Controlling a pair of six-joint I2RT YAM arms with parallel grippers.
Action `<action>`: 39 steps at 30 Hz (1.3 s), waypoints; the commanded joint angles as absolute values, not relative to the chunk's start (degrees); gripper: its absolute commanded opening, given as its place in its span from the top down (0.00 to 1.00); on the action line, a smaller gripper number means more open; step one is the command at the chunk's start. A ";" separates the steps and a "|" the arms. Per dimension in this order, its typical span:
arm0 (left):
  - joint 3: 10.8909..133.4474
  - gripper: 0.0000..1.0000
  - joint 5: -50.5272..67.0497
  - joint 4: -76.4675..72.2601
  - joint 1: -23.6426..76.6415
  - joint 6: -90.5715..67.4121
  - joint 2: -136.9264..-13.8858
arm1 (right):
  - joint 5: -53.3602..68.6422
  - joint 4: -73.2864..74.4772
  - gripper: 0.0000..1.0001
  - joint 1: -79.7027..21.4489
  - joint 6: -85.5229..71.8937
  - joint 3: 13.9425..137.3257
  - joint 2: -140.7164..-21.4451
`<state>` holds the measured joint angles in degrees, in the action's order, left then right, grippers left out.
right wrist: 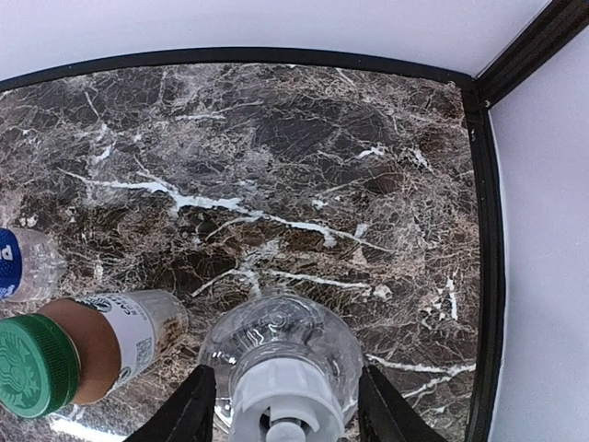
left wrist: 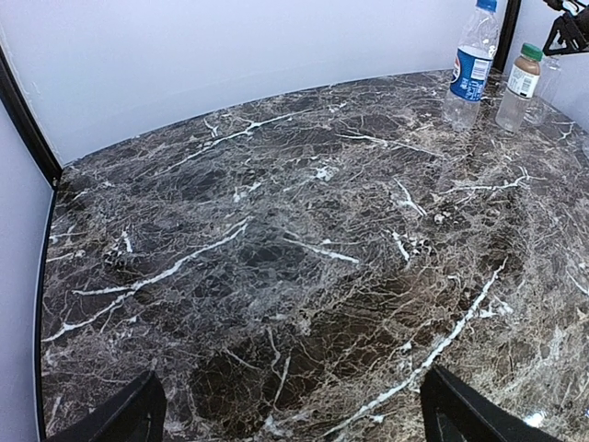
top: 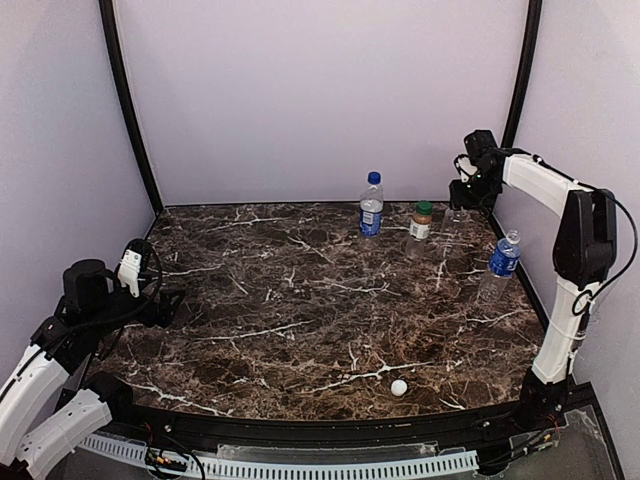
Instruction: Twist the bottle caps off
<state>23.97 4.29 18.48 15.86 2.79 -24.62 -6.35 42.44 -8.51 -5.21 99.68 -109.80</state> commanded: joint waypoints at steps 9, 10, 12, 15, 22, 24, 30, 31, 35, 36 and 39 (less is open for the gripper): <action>22.76 0.04 5.66 17.36 15.29 3.16 -24.80 | -7.80 41.81 0.96 -8.68 -4.68 101.43 -109.39; 22.76 0.04 5.74 17.39 15.29 3.16 -24.79 | -8.40 42.06 0.98 -8.70 -4.54 101.43 -108.85; 22.76 0.04 5.84 17.30 15.26 3.20 -24.66 | -10.90 42.51 1.00 -8.69 -4.40 101.49 -107.55; 22.76 0.04 5.95 17.28 15.33 3.23 -24.49 | -15.77 42.61 1.00 -8.76 -4.90 101.81 -103.76; 22.63 0.04 6.73 16.88 15.25 3.61 -24.24 | -21.88 30.03 1.00 -18.29 -1.51 98.72 -87.14; 22.78 0.04 7.30 16.80 15.21 3.73 -24.52 | -18.44 27.12 1.00 -24.78 -0.50 98.46 -84.54; 25.82 0.04 12.48 18.54 15.26 9.64 -26.71 | -4.59 23.46 1.00 -42.43 -1.24 99.88 -82.49; 26.84 0.04 14.00 18.90 15.32 11.11 -27.75 | -2.31 22.58 1.00 -44.93 -2.25 99.80 -82.82; 37.32 0.03 18.82 22.14 15.31 18.07 -31.93 | 8.09 21.29 1.00 -51.70 -7.65 100.97 -87.32; 38.96 0.03 20.18 23.11 15.30 20.62 -32.88 | 9.50 21.15 1.00 -53.37 -8.56 101.56 -88.93; 47.54 0.03 28.82 30.70 15.36 25.50 -37.72 | 12.41 20.93 1.00 -58.25 -10.32 104.82 -94.92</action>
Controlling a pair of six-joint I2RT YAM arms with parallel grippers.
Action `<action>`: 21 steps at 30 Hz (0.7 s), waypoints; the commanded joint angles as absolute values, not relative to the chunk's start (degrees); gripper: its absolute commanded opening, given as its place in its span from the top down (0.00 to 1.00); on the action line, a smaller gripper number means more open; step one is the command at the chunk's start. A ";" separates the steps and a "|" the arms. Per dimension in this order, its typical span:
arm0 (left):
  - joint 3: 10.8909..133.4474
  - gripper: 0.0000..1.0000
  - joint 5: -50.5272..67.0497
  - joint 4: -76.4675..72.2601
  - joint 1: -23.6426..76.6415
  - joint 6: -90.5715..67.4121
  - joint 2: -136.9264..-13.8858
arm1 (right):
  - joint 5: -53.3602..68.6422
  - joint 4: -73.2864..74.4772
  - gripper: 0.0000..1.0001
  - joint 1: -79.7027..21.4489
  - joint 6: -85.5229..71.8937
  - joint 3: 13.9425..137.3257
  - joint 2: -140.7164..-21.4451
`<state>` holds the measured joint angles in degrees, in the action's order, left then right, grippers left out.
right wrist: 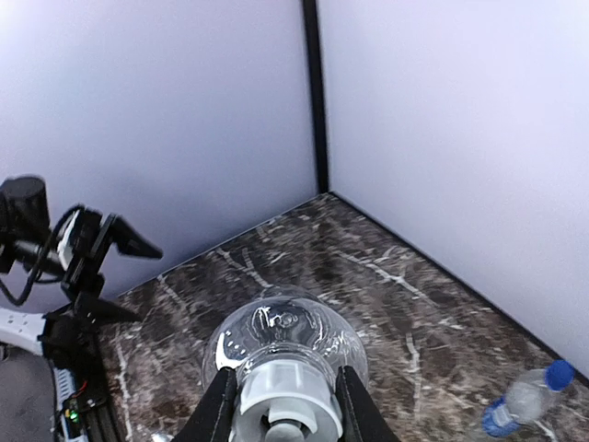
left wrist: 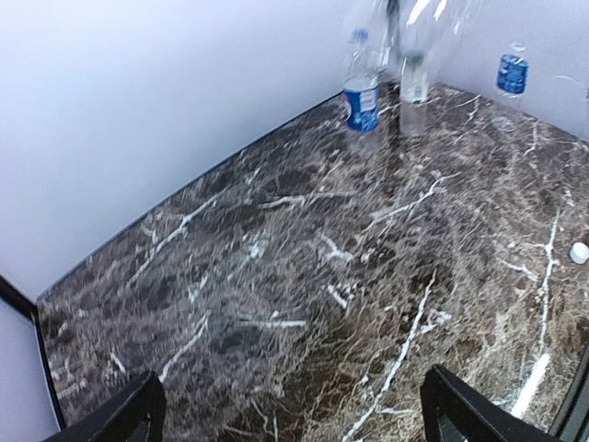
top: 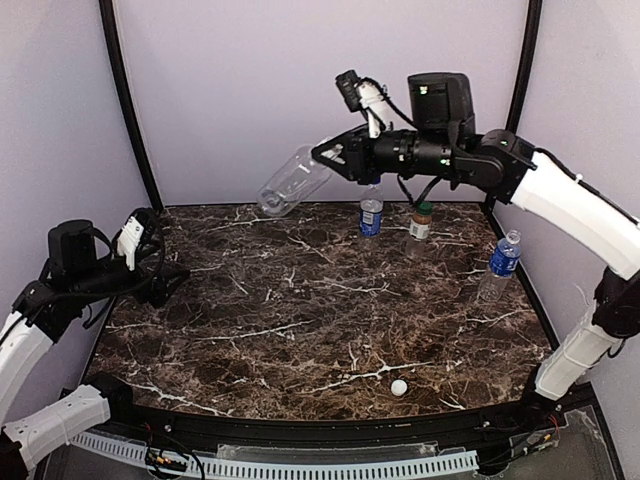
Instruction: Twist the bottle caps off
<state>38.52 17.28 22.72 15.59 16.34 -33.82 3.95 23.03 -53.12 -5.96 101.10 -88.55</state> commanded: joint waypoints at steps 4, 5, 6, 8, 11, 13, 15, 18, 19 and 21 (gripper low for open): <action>55.61 0.03 37.33 40.77 17.40 31.01 -43.83 | 13.88 22.53 1.00 -62.50 -12.87 111.11 -102.00; 56.54 0.03 37.78 42.00 19.18 31.59 -45.48 | 14.71 22.46 1.00 -62.98 -13.22 111.99 -103.19; 58.15 0.04 37.55 43.81 21.49 32.38 -46.21 | 15.32 22.25 1.00 -63.22 -13.58 112.53 -104.17; 59.83 0.04 35.18 45.16 25.18 32.89 -48.05 | 17.43 21.04 1.00 -63.41 -15.06 112.51 -105.40; 61.60 0.04 34.89 46.42 27.34 33.44 -51.10 | 19.00 18.55 1.00 -63.78 -16.75 111.37 -105.86; 62.45 0.05 35.12 46.84 27.86 33.51 -52.65 | 18.70 17.45 1.00 -63.98 -17.24 110.50 -105.42; 62.54 0.05 34.69 46.10 28.50 33.01 -53.45 | 18.58 14.93 1.00 -64.15 -18.16 108.20 -104.09; 62.84 0.08 32.89 42.43 29.22 29.76 -54.50 | 19.96 10.91 1.00 -64.15 -19.61 104.98 -102.52; 63.37 0.11 31.91 40.91 29.24 29.12 -54.98 | 20.25 10.73 1.00 -64.14 -19.93 104.70 -102.43; 64.18 0.16 30.58 39.37 29.26 28.12 -55.35 | 20.39 10.61 1.00 -64.15 -20.22 104.41 -102.37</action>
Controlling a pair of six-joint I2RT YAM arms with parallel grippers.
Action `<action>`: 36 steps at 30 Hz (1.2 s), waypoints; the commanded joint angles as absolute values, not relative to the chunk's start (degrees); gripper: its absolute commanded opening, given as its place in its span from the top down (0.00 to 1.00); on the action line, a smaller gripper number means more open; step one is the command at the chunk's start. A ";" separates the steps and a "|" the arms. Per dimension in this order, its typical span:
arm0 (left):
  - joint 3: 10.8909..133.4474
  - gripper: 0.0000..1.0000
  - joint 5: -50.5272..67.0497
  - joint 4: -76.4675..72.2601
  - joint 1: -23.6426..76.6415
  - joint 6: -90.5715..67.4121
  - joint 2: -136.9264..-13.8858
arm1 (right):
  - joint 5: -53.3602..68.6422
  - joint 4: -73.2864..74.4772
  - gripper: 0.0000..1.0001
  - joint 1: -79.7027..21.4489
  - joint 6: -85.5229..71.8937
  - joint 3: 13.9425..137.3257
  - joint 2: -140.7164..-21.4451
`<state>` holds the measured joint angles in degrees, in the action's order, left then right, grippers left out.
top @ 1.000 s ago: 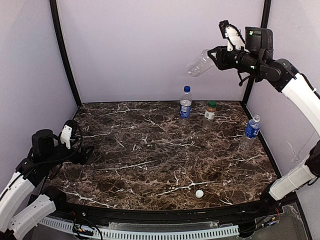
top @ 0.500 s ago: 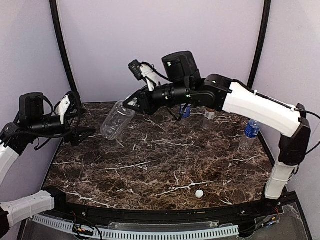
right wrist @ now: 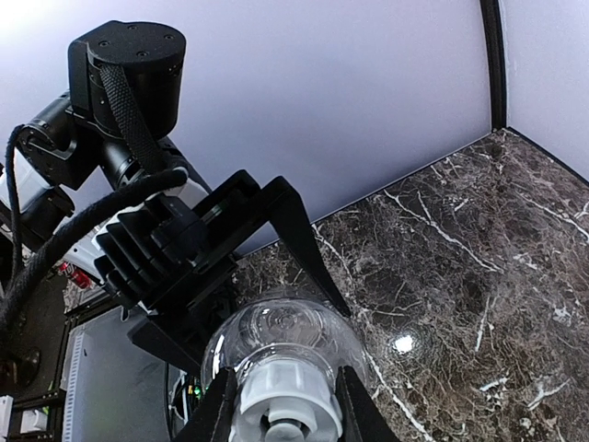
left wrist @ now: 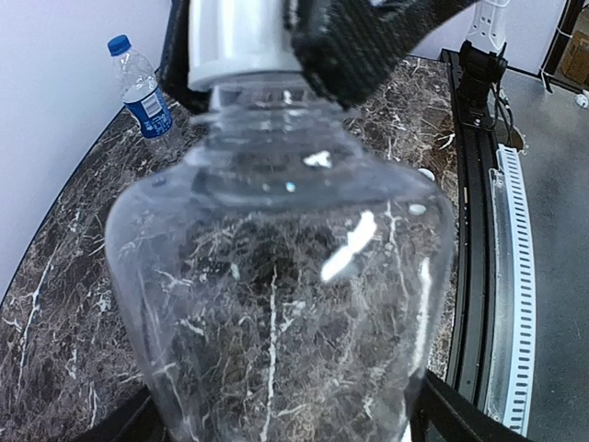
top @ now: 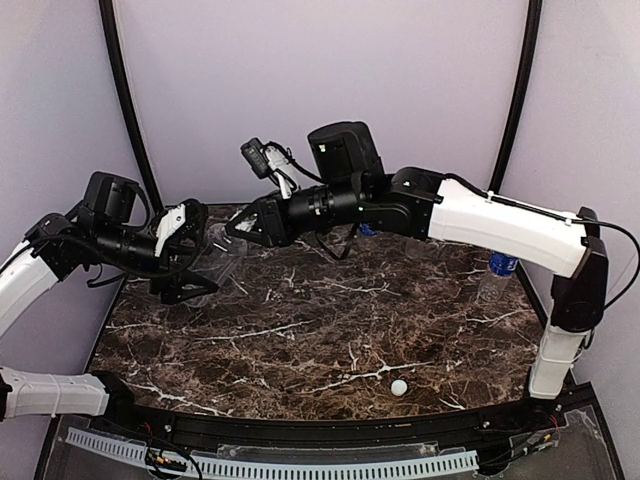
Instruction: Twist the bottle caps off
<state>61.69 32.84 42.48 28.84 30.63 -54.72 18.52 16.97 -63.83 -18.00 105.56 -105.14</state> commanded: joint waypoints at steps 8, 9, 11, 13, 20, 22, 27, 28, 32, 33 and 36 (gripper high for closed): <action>63.12 0.22 29.59 39.80 29.60 29.44 -55.74 | 21.30 8.03 1.00 -64.16 -21.95 103.45 -102.49; 63.07 0.24 29.37 39.76 29.66 29.53 -55.70 | 21.02 8.00 1.00 -64.16 -21.97 103.33 -102.48; 63.02 0.27 29.16 39.77 29.70 29.86 -55.59 | 20.54 7.60 1.00 -64.15 -21.97 102.79 -102.18; 62.95 0.31 29.18 39.81 29.71 30.29 -55.63 | 20.52 7.16 1.00 -64.12 -22.17 102.32 -101.95; 63.52 0.41 26.94 39.55 29.71 32.01 -55.64 | 19.66 7.17 0.72 -63.95 -22.38 100.71 -100.99; 64.13 0.43 24.80 39.18 29.71 33.28 -55.68 | 20.24 7.33 0.40 -63.68 -22.86 100.17 -100.55; 66.40 0.48 12.94 36.55 30.65 40.71 -55.68 | 20.61 7.42 0.29 -61.29 -27.83 97.00 -98.49; 66.70 0.50 8.53 35.85 30.97 42.07 -55.54 | 20.12 7.39 0.28 -60.79 -28.87 96.16 -97.96; 65.49 0.54 -5.76 29.41 34.42 51.77 -54.87 | 17.33 7.26 0.16 -60.12 -31.34 94.49 -97.32; 64.96 0.54 -8.07 25.88 36.03 55.35 -54.56 | 16.91 7.25 0.16 -60.05 -31.94 94.51 -97.49; 60.52 0.54 -18.26 13.82 39.38 64.48 -53.90 | 16.80 5.35 0.15 -59.85 -34.12 94.04 -97.33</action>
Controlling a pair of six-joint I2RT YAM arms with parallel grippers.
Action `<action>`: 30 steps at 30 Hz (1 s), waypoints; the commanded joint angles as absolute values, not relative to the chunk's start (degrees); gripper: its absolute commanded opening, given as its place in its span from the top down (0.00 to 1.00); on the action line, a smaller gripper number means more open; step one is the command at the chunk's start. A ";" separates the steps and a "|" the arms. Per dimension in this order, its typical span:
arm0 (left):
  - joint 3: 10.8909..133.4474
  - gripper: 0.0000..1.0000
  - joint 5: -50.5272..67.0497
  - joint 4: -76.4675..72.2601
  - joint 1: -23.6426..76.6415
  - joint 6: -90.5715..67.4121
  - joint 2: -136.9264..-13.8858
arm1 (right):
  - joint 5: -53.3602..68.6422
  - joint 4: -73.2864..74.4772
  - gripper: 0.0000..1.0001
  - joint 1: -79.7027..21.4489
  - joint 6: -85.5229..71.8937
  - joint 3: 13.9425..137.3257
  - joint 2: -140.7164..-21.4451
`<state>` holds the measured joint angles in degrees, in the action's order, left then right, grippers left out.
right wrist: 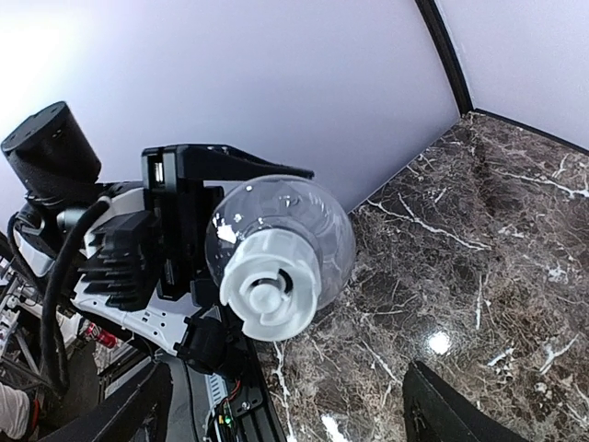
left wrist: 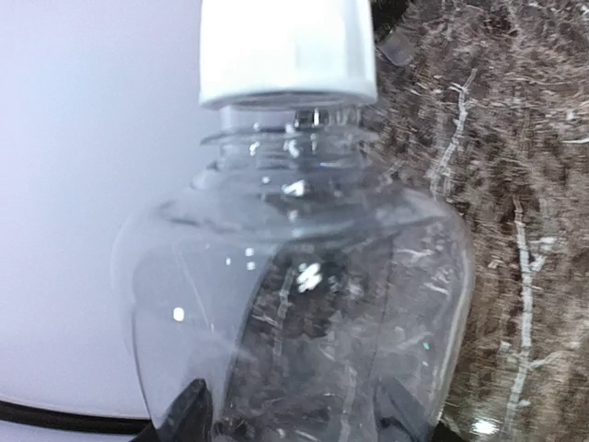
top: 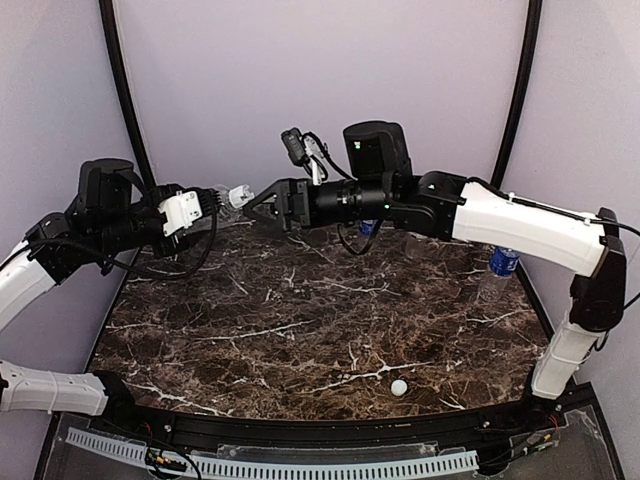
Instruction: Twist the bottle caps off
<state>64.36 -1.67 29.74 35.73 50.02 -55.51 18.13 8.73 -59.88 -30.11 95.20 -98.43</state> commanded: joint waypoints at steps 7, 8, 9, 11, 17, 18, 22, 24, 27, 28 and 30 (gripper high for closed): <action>51.04 0.54 -24.54 -11.09 44.31 89.12 -52.14 | 15.59 -2.20 0.16 -59.76 -36.82 91.16 -96.70; 50.93 0.54 -24.66 -11.47 44.65 89.85 -52.18 | 15.75 -2.71 0.18 -59.66 -36.98 91.00 -96.76; 50.86 0.54 -24.91 -11.58 44.87 90.14 -52.16 | 15.81 -2.88 0.19 -59.63 -37.16 91.02 -96.89; 50.03 0.54 -25.08 -12.52 45.17 91.03 -52.08 | 15.64 -2.98 0.23 -59.58 -37.56 91.05 -97.10; 48.34 0.54 -23.96 -13.51 46.30 92.14 -51.11 | 16.27 -8.95 0.25 -58.62 -40.58 88.42 -97.69; 48.16 0.54 -23.80 -13.44 46.73 92.18 -50.83 | 16.48 -9.78 0.26 -58.55 -40.81 88.48 -97.89; 47.62 0.55 -23.65 -13.61 47.26 92.98 -50.67 | 16.53 -10.54 0.30 -58.51 -40.61 89.73 -98.61; 47.78 0.54 -23.37 -13.86 47.30 93.13 -50.71 | 16.81 -10.61 0.37 -58.50 -40.98 90.11 -99.23; 47.89 0.54 -23.47 -14.22 47.37 93.41 -50.90 | 18.05 -11.92 0.51 -58.47 -41.52 89.75 -99.69; 47.90 0.55 -23.53 -14.27 47.37 93.42 -50.96 | 18.41 -12.36 0.52 -58.41 -41.86 89.40 -99.75; 47.78 0.55 -23.60 -14.32 47.37 93.47 -50.97 | 18.85 -12.54 0.50 -58.44 -42.25 89.01 -99.76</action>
<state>48.14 -23.40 -11.86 47.13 92.82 -51.72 17.23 -9.19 -58.81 -41.12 89.03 -98.78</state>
